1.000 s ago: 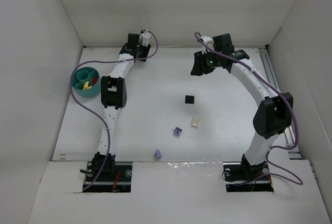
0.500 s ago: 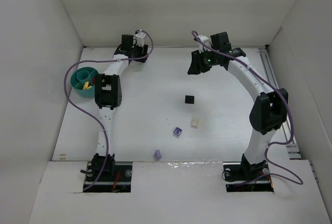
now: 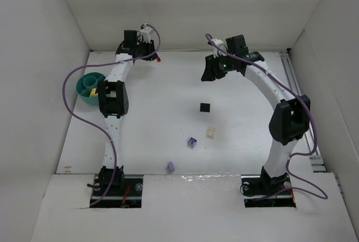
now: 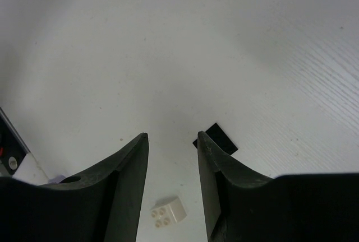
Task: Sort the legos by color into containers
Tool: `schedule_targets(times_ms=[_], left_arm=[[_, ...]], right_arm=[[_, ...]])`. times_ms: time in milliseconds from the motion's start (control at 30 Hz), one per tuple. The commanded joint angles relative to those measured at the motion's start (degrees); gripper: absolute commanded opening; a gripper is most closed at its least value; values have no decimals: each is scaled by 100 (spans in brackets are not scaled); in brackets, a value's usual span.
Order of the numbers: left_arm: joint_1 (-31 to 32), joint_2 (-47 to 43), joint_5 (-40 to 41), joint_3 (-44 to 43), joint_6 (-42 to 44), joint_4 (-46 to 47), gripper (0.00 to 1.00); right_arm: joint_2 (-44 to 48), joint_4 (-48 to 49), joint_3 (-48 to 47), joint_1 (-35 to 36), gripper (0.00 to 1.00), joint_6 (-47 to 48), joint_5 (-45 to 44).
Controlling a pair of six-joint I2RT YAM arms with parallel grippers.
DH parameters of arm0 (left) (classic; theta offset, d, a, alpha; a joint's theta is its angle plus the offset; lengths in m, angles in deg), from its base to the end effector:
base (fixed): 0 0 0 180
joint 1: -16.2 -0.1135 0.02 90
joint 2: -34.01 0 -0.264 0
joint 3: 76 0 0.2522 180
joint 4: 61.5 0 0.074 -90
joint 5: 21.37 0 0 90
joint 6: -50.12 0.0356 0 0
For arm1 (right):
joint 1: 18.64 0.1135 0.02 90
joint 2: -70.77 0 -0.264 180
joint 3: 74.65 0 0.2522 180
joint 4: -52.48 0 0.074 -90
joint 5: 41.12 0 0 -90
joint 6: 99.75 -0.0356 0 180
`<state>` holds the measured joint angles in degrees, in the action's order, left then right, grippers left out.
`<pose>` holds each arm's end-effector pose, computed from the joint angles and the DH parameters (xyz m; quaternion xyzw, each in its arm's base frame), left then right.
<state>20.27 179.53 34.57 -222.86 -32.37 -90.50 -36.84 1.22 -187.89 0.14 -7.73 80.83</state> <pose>0.5785 -0.0612 0.2208 0.2333 0.7987 -0.2356 0.5022 0.3951 0.1542 0.3154 -0.2629 0.8568 0.3050 0.3220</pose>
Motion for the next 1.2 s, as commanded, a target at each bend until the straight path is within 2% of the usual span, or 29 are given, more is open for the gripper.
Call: schedule_targets(times_ms=[0,133,367,433,500,667,700,833,1000,1167], left_arm=[[14,126,232,-831,-618,-198,16],[67,-23,286,-507,-1021,135,0],[67,152,-91,-454,-2077,741,0],[67,153,-257,-297,-2664,1022,0],[67,214,-425,-296,-2806,1216,0],[15,329,-364,-121,-3983,1857,0],[14,329,-486,45,-4525,2233,0],[-100,329,-1286,704,-5670,3456,0],[-258,390,-1340,786,-6094,3880,0],[-372,662,-1340,566,-6095,4143,0]], right_arm=[[118,41,-80,73,46,88,198],[118,41,-80,73,46,88,198],[118,41,-80,73,46,88,145],[118,-12,-80,125,46,88,145],[118,-12,-28,125,46,88,93],[179,-12,104,125,46,141,93],[179,-12,104,125,46,141,93],[179,-12,104,125,46,141,41],[127,-135,157,125,46,246,40],[74,-302,157,125,46,299,119]])
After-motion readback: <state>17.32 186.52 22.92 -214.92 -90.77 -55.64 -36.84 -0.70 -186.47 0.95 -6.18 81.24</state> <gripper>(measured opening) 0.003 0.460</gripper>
